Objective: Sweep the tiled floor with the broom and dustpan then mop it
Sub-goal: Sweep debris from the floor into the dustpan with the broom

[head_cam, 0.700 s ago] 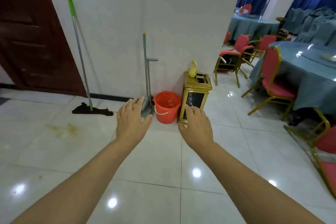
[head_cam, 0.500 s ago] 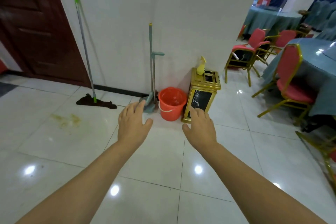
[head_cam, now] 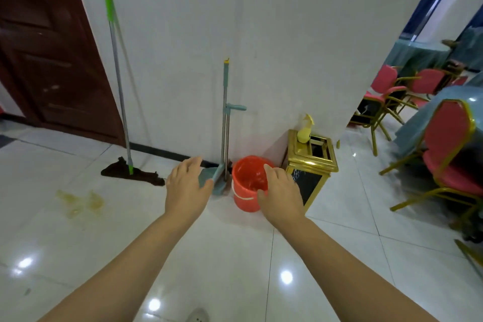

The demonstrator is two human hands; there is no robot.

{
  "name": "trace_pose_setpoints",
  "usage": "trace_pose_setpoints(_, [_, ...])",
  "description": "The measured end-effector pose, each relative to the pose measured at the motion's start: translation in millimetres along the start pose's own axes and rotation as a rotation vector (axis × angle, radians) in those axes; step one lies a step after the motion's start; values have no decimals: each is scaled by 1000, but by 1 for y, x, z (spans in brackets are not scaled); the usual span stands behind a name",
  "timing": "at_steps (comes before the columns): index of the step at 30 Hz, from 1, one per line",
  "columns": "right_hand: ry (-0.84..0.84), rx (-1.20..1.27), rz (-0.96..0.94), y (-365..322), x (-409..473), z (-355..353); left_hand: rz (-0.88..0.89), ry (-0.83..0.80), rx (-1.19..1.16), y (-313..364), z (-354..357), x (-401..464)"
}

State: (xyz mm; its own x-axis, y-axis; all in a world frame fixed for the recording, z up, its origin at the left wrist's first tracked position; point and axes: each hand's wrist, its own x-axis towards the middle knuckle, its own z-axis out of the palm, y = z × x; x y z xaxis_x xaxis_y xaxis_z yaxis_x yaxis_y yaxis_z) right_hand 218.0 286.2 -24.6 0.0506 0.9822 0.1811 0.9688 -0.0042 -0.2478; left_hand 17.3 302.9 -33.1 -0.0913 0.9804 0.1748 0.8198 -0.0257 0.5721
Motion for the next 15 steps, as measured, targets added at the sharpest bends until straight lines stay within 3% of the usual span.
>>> trace_pose_setpoints(7, [-28,21,25,-32,138,34,14,-32,-25,-24,13,141])
trace_pose_setpoints(15, [-51,38,20,-26,248,66,-13,-100,-39,-31,48,244])
